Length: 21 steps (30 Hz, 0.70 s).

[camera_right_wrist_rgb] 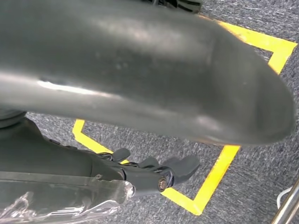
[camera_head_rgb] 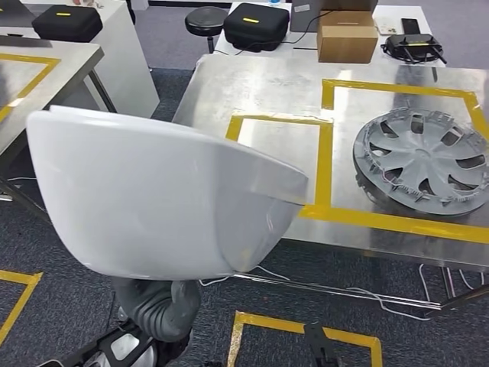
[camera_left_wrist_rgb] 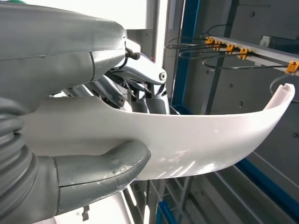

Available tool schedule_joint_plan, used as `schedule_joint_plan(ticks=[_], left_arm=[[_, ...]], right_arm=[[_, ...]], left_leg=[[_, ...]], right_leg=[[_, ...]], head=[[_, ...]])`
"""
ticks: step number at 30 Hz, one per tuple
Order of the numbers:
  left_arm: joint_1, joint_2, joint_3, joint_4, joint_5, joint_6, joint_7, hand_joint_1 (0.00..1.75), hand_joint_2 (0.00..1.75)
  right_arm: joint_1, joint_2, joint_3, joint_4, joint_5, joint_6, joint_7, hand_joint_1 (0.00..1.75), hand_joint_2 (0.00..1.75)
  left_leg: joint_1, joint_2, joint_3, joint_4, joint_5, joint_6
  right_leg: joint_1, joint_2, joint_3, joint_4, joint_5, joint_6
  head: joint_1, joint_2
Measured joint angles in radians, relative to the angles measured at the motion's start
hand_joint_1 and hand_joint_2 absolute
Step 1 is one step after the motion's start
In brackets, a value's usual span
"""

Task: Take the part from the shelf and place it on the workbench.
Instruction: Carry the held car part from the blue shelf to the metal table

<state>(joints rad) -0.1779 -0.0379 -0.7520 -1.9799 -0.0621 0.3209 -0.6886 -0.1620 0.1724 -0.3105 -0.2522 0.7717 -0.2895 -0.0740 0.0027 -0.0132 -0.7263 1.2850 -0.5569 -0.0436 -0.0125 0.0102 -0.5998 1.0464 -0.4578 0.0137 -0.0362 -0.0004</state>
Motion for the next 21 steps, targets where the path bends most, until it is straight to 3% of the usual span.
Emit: schedule_joint_plan(ticks=[1,3,4,6,9,11,13,14,15,16,18,19,21], left_arm=[[0.000,0.000,0.000,0.000,0.000,0.000,0.000,1.75,1.75],[0.000,0.000,0.000,0.000,0.001,0.001,0.000,1.75,1.75],[-0.001,-0.001,0.000,-0.001,0.001,0.001,0.000,1.75,1.75],[-0.001,-0.001,0.000,-0.001,0.001,0.001,0.000,1.75,1.75],[-0.001,-0.002,0.000,-0.001,0.001,-0.001,0.000,1.75,1.75],[-0.001,-0.002,-0.001,0.000,0.002,-0.005,0.000,1.75,1.75],[0.002,-0.002,0.000,0.003,0.001,-0.014,0.000,1.75,1.75],[0.004,-0.002,0.000,0.006,0.000,-0.020,0.000,1.75,1.75],[0.007,-0.002,0.002,0.009,-0.003,-0.024,0.000,1.75,1.75],[0.009,-0.002,0.004,0.014,-0.009,-0.022,0.000,1.75,1.75],[0.011,-0.002,0.008,0.028,-0.022,-0.012,0.000,1.75,1.75],[0.011,-0.002,0.009,0.035,-0.027,-0.007,0.000,1.75,1.75],[0.012,-0.002,0.010,0.045,-0.033,0.000,0.000,1.75,1.75]], right_arm=[[0.000,0.000,0.000,0.000,0.000,0.000,0.000,0.00,0.00],[-0.001,0.000,0.000,0.000,0.000,0.000,0.000,0.00,0.00],[-0.001,0.000,0.000,0.000,0.000,0.000,0.000,0.00,0.00],[-0.002,0.000,0.000,0.000,0.000,0.000,0.000,0.00,0.00],[-0.003,0.000,0.000,0.000,0.000,0.000,0.000,0.00,0.00],[-0.004,0.000,0.000,0.000,0.000,0.000,0.000,0.00,0.00],[-0.002,0.000,0.000,0.000,-0.002,0.000,0.000,0.00,0.00],[0.000,0.000,0.000,0.000,-0.003,-0.001,-0.001,0.00,0.00],[0.002,0.000,0.000,0.000,-0.004,-0.002,-0.002,0.00,0.00],[0.003,0.000,0.000,0.000,-0.006,-0.003,-0.003,0.00,0.00],[0.002,0.000,0.000,0.000,-0.013,-0.005,-0.006,0.00,0.00],[0.002,0.000,0.000,0.000,-0.015,-0.005,-0.007,0.00,0.00],[0.002,0.000,0.000,0.000,-0.017,-0.006,-0.009,0.00,0.00]], left_leg=[[0.000,0.000,0.012,-0.038,0.036,0.004],[-0.003,0.001,0.067,-0.164,0.109,0.014],[-0.004,0.002,0.091,-0.217,0.127,0.017],[-0.006,0.001,0.110,-0.263,0.128,0.022],[-0.001,-0.001,0.115,-0.275,0.129,0.033],[0.004,0.001,0.120,-0.279,0.130,0.041],[0.004,0.001,0.120,-0.279,0.128,0.044],[0.004,0.001,0.121,-0.279,0.127,0.045],[0.004,0.001,0.123,-0.279,0.125,0.045],[0.004,0.000,0.126,-0.278,0.123,0.044],[0.003,-0.001,0.134,-0.278,0.117,0.036],[0.001,-0.002,0.136,-0.276,0.115,0.031],[-0.003,-0.003,0.136,-0.276,0.114,0.023]], right_leg=[[0.000,0.001,0.003,0.000,-0.001,0.000],[0.003,0.003,0.009,0.001,-0.006,0.005],[0.005,0.004,0.009,0.002,-0.008,0.009],[0.008,0.004,0.008,0.000,-0.010,0.020],[0.007,0.002,0.005,0.008,-0.021,0.037],[0.006,0.000,-0.035,0.089,-0.065,0.046],[0.004,-0.001,-0.101,0.216,-0.116,0.053],[0.003,-0.001,-0.124,0.256,-0.124,0.055],[0.003,-0.001,-0.130,0.258,-0.110,0.056],[0.002,-0.001,-0.117,0.222,-0.080,0.056],[0.001,-0.001,-0.056,0.090,-0.011,0.056],[0.001,0.000,-0.030,0.037,0.008,0.052],[0.003,0.002,-0.011,-0.003,0.013,0.041]], head=[[0.000,0.000],[0.000,0.000],[0.000,0.000],[0.001,0.000],[0.004,0.000],[0.010,0.000],[0.016,0.000],[0.016,0.000],[0.018,0.000],[0.018,0.000],[0.019,0.000],[0.019,0.000],[0.018,0.000]])
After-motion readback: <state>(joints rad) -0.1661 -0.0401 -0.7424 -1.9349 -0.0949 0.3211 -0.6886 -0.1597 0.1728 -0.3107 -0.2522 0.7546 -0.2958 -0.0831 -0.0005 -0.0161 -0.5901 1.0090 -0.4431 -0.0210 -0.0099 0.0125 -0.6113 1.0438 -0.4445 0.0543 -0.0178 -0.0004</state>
